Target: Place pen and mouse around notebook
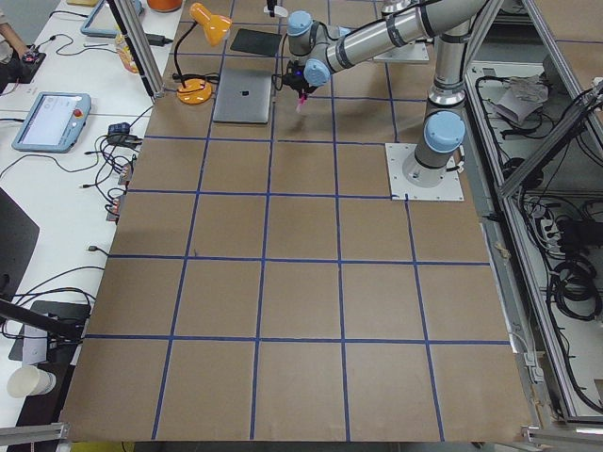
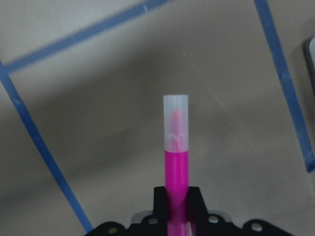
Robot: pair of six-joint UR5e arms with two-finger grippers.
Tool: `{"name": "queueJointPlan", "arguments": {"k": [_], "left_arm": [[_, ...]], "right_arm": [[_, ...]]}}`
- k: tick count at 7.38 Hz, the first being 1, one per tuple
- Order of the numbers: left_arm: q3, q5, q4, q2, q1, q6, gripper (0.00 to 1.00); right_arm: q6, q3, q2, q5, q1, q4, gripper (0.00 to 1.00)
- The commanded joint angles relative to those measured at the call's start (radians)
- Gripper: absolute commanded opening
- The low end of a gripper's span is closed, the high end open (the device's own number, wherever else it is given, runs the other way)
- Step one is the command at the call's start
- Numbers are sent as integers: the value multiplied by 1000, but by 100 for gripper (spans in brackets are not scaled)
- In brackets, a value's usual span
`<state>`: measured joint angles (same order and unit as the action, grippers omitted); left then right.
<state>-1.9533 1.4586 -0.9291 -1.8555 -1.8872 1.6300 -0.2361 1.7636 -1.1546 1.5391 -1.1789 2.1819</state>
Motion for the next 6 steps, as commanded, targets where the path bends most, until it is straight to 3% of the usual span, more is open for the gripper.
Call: {"name": "queueJointPlan", "arguments": {"k": [1, 3, 4, 5, 6], "left_arm": [[117, -13, -13, -112, -47, 217, 0], [119, -12, -7, -155, -78, 226, 0], [116, -14, -20, -160, -79, 225, 9], [111, -11, -19, -175, -79, 225, 94], [114, -14, -11, -176, -79, 220, 100]], "right_arm": [[171, -137, 113, -19, -126, 2, 65], [236, -214, 169, -19, -176, -10, 66], [257, -213, 180, -27, -185, -11, 67], [273, -208, 185, -57, -191, -11, 68], [273, -208, 185, -57, -194, -13, 68]]}}
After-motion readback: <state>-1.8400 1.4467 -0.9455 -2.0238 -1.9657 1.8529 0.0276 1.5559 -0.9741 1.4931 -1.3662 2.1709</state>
